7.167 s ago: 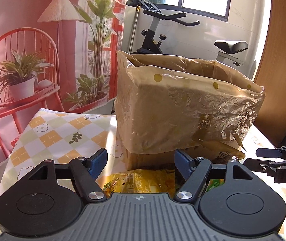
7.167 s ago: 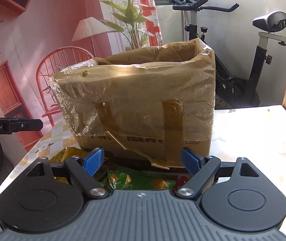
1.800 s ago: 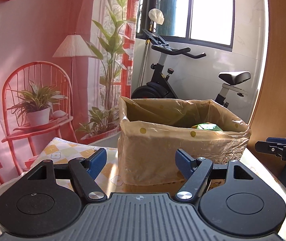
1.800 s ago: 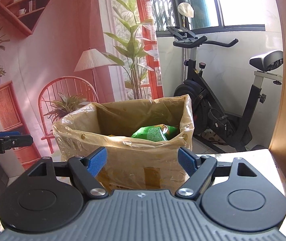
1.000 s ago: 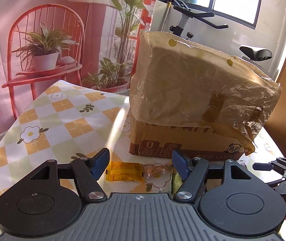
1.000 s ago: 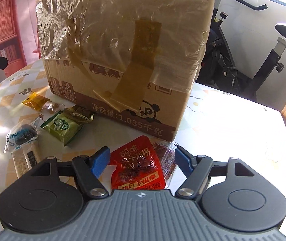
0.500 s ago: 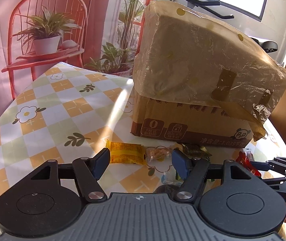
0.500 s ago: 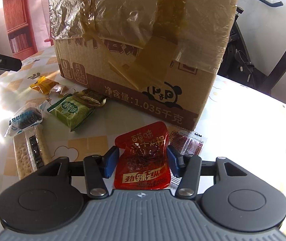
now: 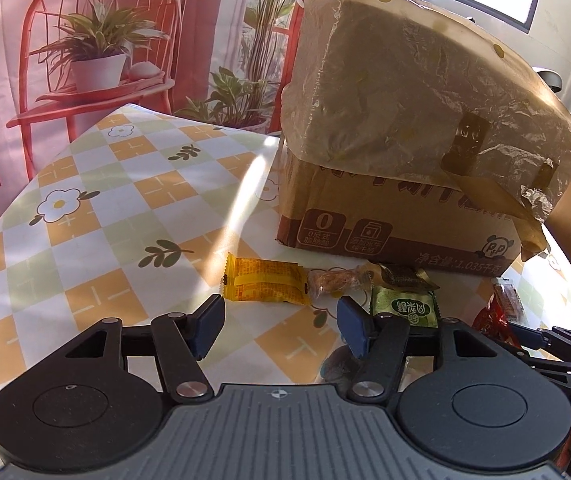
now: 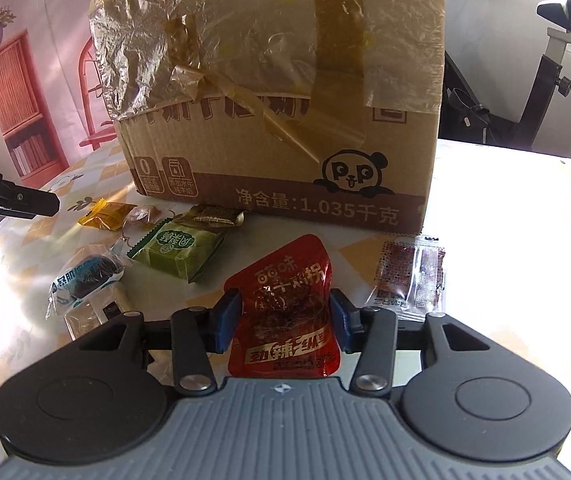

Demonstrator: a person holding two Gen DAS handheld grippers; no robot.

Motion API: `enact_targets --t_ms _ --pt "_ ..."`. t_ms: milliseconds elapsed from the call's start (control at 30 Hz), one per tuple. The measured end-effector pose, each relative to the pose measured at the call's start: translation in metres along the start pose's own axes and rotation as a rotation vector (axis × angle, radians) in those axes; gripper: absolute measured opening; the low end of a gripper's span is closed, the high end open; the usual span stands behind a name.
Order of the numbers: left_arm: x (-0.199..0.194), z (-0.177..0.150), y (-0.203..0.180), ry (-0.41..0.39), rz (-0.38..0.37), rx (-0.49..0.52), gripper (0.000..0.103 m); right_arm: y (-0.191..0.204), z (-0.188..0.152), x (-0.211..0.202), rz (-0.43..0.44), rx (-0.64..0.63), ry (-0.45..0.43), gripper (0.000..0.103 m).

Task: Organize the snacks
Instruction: 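Grasp the red spicy snack pouch with the right gripper while the left grasps the clear-backed snack packet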

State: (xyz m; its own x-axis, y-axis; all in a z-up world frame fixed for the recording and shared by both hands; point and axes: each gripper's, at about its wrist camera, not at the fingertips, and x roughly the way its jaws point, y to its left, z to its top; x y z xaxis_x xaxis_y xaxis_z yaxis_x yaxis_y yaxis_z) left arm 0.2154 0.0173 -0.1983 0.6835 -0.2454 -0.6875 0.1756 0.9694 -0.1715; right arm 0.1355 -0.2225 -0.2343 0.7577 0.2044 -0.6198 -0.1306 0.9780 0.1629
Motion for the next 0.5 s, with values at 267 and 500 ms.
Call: enact_targets --t_ms 267,500 --pt "0.022 0.009 -0.038 0.008 -0.075 0.092 0.056 -0.003 -0.006 -0.005 -0.010 0.032 -0.039 0.048" --pt "0.054 0.022 -0.089 0.034 -0.110 0.166 0.056 -0.007 -0.007 -0.009 -0.025 0.070 -0.073 0.047"
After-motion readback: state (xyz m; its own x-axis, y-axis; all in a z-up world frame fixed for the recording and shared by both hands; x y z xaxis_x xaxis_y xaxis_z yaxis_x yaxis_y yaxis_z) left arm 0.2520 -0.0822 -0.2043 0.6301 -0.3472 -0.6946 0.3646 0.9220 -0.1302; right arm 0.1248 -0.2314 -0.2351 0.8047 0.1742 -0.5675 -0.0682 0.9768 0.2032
